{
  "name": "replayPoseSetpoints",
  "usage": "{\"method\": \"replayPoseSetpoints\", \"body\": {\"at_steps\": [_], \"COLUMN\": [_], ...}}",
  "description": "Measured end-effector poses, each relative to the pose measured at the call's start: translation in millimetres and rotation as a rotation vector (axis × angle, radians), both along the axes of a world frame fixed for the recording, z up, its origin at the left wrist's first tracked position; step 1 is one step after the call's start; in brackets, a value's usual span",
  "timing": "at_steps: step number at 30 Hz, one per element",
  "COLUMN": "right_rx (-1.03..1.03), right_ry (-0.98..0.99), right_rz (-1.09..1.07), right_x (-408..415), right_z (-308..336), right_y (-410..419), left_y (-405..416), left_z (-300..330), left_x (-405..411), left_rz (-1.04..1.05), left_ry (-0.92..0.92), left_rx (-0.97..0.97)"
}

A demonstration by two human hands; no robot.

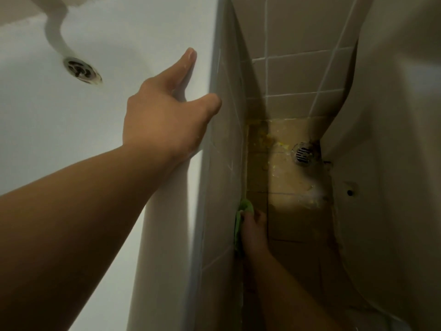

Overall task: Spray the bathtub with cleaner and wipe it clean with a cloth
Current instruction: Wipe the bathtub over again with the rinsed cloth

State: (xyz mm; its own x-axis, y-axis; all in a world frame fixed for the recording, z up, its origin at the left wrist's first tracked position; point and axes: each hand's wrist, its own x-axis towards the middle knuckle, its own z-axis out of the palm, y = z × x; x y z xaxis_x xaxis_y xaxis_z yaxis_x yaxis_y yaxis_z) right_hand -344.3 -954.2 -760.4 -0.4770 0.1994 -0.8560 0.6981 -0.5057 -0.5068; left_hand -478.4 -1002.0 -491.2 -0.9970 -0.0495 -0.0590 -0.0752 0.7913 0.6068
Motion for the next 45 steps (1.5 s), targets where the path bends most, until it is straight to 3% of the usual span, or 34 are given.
{"method": "replayPoseSetpoints", "body": {"at_steps": [5, 10, 12, 16, 19, 22, 26, 31, 35, 40, 45], "right_rx": [0.051, 0.028, 0.038, 0.027, 0.054, 0.038, 0.010, 0.202, 0.211, 0.224, 0.251], "right_ry": [0.061, 0.032, 0.058, 0.070, 0.117, 0.105, 0.082, 0.411, 0.487, 0.395, 0.611], "right_rz": [-0.070, 0.023, 0.057, -0.079, -0.002, -0.080, -0.203, -0.144, -0.143, -0.132, -0.128], "right_x": [-36.2, -15.4, 1.3, -10.8, -22.1, -15.1, -14.9, -67.3, -108.7, -88.5, -109.8], "right_z": [-16.3, -109.8, -101.6, -71.5, -116.4, -143.2, -15.9, 102.3, 124.9, 137.3, 185.8], "right_y": [8.4, -8.6, -15.5, -8.5, -10.2, -15.7, -10.8, 9.3, 23.0, 13.6, 16.5], "left_y": [-1.4, -1.7, -1.5, -2.5, -3.7, -3.7, -2.2, -3.0, -2.9, -0.5, 0.3], "left_z": [-1.8, -4.8, -5.2, -7.8, -9.5, -9.7, -7.4, -5.4, -4.9, -4.6, -9.5], "left_x": [-4.3, -8.9, -9.6, -11.8, -13.3, -15.3, -14.8, -20.2, -23.0, -27.4, -35.6], "left_rz": [-0.007, -0.002, -0.005, -0.004, -0.015, -0.023, -0.020, -0.019, -0.031, -0.034, -0.039], "left_ry": [0.025, 0.041, 0.044, 0.058, 0.065, 0.064, 0.044, 0.020, 0.004, -0.045, -0.070], "left_rx": [0.023, 0.033, 0.020, 0.005, 0.015, 0.005, -0.005, -0.017, -0.059, -0.095, -0.146]}}
